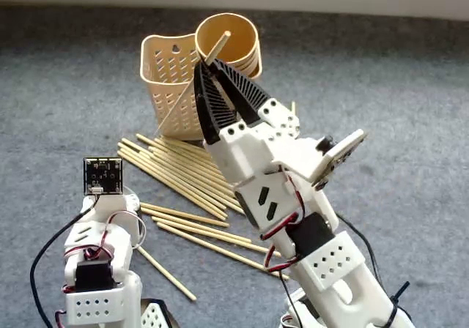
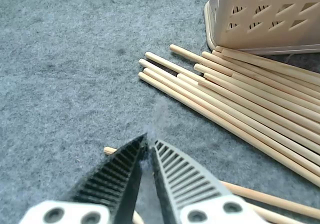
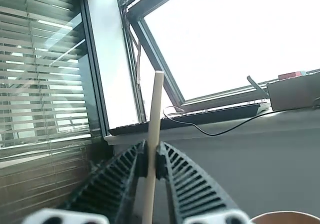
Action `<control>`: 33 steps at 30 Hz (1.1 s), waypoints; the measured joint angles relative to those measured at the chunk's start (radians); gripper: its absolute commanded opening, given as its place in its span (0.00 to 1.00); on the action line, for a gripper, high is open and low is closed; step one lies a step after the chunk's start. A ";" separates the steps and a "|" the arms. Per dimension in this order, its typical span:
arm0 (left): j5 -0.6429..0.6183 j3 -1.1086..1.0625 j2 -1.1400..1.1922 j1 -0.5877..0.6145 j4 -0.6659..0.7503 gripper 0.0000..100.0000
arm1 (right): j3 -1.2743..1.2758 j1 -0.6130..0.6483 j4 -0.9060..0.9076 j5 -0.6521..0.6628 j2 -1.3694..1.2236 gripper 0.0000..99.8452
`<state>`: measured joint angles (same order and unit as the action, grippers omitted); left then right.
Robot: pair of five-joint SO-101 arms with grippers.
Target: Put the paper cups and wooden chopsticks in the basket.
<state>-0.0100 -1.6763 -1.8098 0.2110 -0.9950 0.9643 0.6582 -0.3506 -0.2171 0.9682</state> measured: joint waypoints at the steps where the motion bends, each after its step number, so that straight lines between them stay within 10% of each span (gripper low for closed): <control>1: 0.000 0.000 0.000 0.000 0.000 0.01 | -0.021 -0.005 -0.012 0.000 -0.025 0.00; 33: 0.000 0.000 0.000 0.000 0.000 0.01 | -0.388 -0.146 -0.035 0.167 -0.516 0.01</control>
<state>-0.0100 -1.6763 -1.8098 0.2110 -0.9950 0.5762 0.5125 -0.3859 -0.0499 0.4526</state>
